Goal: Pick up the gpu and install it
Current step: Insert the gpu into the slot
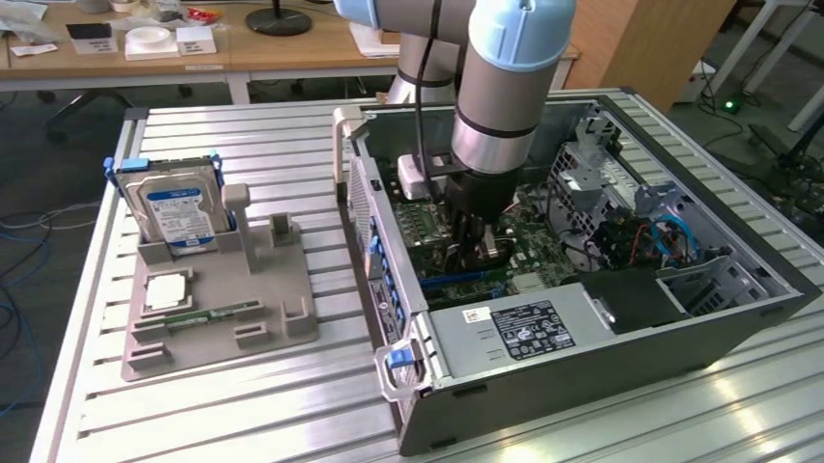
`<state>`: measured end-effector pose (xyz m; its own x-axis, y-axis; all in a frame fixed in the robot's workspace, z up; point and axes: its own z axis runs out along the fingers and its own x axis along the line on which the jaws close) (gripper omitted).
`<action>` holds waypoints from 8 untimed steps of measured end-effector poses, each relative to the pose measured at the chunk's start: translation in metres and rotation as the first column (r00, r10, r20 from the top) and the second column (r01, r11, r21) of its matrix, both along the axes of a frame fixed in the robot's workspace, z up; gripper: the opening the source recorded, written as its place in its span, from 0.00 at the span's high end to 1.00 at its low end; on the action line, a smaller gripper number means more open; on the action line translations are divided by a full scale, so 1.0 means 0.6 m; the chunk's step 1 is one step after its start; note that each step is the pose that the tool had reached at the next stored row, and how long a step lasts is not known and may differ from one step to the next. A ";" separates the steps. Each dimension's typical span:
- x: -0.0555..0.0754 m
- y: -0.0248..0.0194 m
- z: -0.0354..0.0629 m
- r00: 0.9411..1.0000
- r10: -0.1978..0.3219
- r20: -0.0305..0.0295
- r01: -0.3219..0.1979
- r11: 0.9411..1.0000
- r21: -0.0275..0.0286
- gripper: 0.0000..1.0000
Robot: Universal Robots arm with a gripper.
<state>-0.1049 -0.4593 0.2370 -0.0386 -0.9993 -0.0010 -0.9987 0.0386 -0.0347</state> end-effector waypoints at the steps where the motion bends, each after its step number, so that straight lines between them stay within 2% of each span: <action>1: 0.000 0.0000 0.000 1.000 0.000 0.000 0.000 1.000 0.000 0.73; 8: 0.000 0.0000 -0.003 1.000 0.000 0.000 0.000 1.000 0.000 0.73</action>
